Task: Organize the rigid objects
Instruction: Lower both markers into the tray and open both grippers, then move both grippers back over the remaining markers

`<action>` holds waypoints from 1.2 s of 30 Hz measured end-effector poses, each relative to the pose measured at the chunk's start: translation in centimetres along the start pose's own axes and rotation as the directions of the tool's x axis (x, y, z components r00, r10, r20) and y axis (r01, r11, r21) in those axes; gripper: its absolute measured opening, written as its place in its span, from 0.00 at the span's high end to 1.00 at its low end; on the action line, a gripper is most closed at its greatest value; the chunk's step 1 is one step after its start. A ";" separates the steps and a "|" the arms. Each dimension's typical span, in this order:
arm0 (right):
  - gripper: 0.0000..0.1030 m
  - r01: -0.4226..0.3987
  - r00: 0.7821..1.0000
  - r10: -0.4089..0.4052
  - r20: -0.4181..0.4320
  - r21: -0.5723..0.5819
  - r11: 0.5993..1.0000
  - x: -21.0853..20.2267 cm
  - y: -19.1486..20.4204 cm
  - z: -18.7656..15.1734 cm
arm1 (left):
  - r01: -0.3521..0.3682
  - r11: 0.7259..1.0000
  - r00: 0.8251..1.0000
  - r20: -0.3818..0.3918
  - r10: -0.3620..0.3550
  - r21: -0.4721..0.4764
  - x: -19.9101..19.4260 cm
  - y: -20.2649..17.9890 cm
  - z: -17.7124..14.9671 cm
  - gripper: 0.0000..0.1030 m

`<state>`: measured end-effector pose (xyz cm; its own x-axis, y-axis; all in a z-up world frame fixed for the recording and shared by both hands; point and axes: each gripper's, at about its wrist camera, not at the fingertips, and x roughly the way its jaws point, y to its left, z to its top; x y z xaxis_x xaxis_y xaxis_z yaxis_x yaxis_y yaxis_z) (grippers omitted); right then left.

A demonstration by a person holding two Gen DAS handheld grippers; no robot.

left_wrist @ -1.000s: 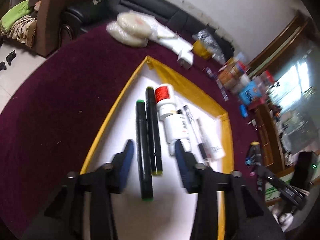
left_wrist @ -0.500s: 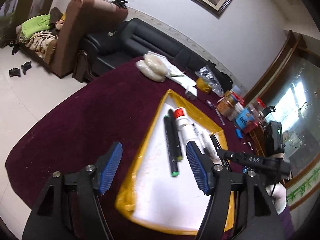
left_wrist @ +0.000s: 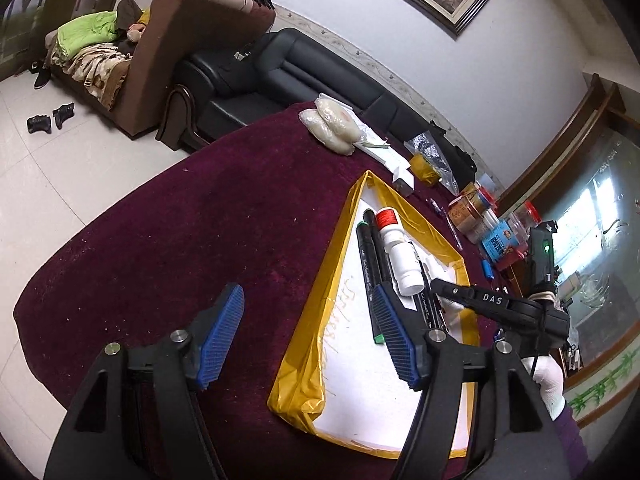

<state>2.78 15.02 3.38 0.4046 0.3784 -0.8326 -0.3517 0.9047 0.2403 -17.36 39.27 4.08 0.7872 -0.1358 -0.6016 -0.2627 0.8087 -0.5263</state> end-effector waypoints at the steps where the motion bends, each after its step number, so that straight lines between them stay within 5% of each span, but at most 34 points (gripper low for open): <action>1: 0.84 0.006 1.000 -0.006 0.008 -0.005 1.000 -0.3 0.0 0.0 | 0.001 1.000 1.000 -0.003 -0.001 0.001 0.0 -0.1 -0.1 0.34; 14: 0.75 -0.019 0.992 0.018 0.126 0.006 1.000 -6.1 -4.4 -2.3 | 0.022 0.996 1.000 -0.003 -0.022 0.085 -0.9 -3.5 -1.1 0.33; 19: 0.70 0.068 0.978 -0.093 0.187 0.138 0.988 -10.8 -12.8 -4.2 | 0.057 0.991 0.998 -0.046 -0.052 0.121 0.0 -5.4 -1.9 0.33; 27: 0.70 0.197 0.924 -0.318 0.210 0.450 0.871 -17.5 -27.9 -7.4 | 0.096 0.980 0.992 -0.098 -0.079 0.176 0.8 -8.8 -3.3 0.33; 31: 0.70 0.189 0.922 -0.325 0.208 0.493 0.849 -17.9 -30.7 -7.6 | 0.104 0.972 0.991 -0.104 -0.084 0.209 0.7 -10.6 -3.9 0.33; 36: 0.70 0.138 0.941 -0.265 0.212 0.475 0.869 -16.0 -30.5 -6.7 | 0.101 0.965 0.990 -0.123 -0.073 0.242 1.0 -12.4 -4.4 0.33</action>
<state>1.35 -19.91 6.06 0.6524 0.1576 -0.7413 0.1509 0.9315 0.3308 -15.81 26.64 7.37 0.7299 -0.2637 -0.6307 -0.0391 0.9050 -0.4236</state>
